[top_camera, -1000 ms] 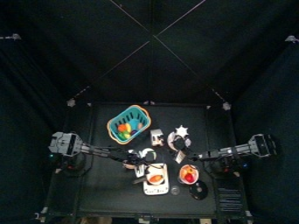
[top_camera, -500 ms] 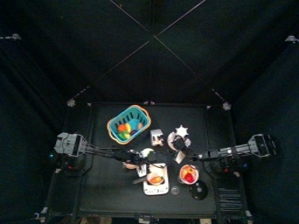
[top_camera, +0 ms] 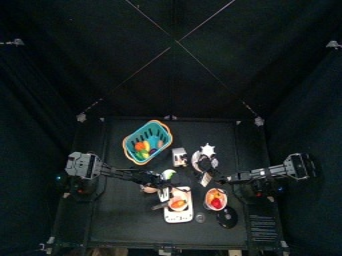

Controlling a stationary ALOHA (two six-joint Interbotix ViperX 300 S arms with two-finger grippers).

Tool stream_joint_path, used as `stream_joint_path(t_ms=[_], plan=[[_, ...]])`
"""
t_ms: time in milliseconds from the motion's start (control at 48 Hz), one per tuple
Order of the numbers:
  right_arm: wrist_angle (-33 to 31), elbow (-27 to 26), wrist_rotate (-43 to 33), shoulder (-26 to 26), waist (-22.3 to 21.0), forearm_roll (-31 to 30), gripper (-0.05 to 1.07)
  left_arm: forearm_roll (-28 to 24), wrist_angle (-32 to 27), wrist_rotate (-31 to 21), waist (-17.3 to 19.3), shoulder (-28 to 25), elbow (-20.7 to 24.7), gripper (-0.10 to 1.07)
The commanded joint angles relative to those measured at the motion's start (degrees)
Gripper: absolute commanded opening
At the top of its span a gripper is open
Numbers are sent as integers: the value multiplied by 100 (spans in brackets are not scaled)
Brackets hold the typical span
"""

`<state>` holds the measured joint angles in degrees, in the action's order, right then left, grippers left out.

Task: Grab pan

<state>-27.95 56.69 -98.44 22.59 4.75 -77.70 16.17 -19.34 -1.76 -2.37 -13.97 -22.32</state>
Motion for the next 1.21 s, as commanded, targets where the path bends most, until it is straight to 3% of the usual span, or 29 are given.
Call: stream_joint_path(t_ms=[0, 271, 667, 1188], plan=[[-9, -62, 0, 35, -9, -18, 91, -9, 26, 0, 18, 62, 141, 86], [-9, -62, -9, 44, 0, -18, 91, -18, 9, -9, 18, 35, 141, 83], [-9, -53, 0, 44, -9, -18, 91, 26, -9, 0, 88, 53, 141, 42], [-9, -44, -9, 35, -18, -18, 91, -18, -1028, 0, 176, 325, 360, 42]])
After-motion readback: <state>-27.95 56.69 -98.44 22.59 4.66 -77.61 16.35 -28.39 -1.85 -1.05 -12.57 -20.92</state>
